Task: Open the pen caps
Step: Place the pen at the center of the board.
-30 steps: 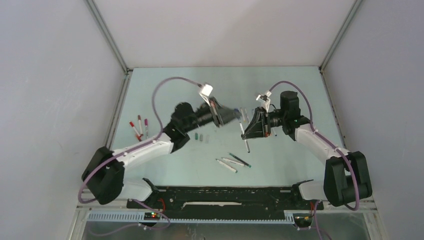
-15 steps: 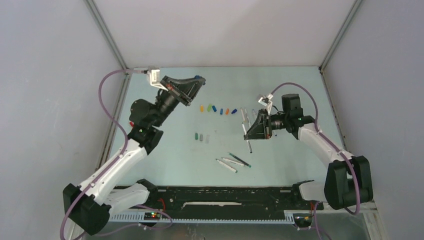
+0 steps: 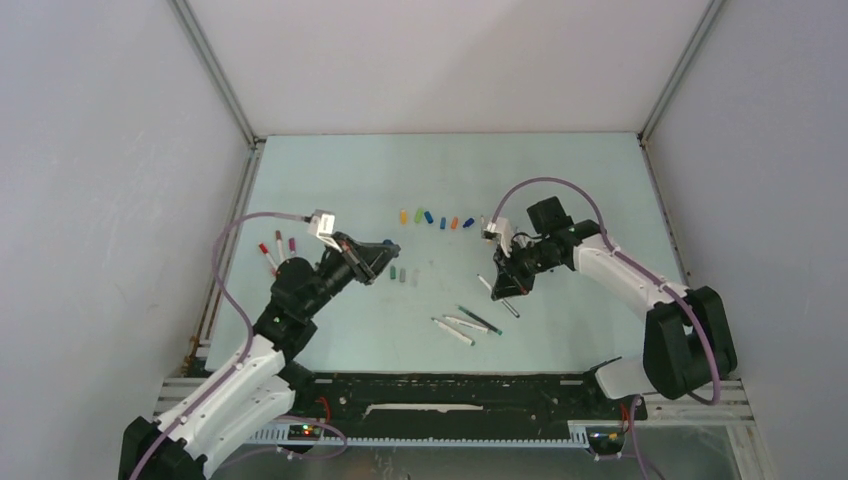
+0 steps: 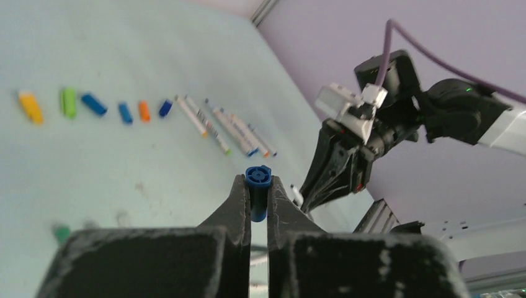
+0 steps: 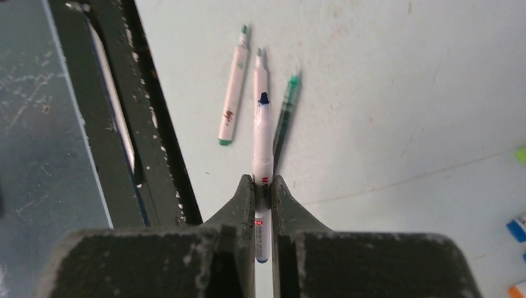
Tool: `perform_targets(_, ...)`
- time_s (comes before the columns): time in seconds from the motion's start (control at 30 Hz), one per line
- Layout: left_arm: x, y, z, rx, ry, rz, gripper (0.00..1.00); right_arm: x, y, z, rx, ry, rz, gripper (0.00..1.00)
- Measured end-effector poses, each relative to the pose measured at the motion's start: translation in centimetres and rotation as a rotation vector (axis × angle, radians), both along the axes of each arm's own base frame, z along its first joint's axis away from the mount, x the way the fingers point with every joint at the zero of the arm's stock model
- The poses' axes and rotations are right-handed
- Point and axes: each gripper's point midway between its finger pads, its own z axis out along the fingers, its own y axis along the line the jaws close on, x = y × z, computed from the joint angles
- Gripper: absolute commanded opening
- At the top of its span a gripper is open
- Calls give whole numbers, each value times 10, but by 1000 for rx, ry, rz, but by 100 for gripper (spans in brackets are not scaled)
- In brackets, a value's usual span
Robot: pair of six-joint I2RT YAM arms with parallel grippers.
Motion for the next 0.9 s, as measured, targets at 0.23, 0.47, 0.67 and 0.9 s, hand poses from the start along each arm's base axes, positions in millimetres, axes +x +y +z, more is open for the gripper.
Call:
perform_targets(0.23,-3,9,-53,11,142,49,0,-2,-7,-33,-120,66,-6,0)
perform_targets(0.47,2,6,-69,10,194,51,0,-3,-3,-60,-232,134,13,2)
perform_targets(0.67,2,4,-83,7,234,50,0,-3,-2,-75,-301,159,11,6)
perform_targets(0.9,3,2,-79,-5,223,45,0,-3,-4,-87,-360,179,3,12)
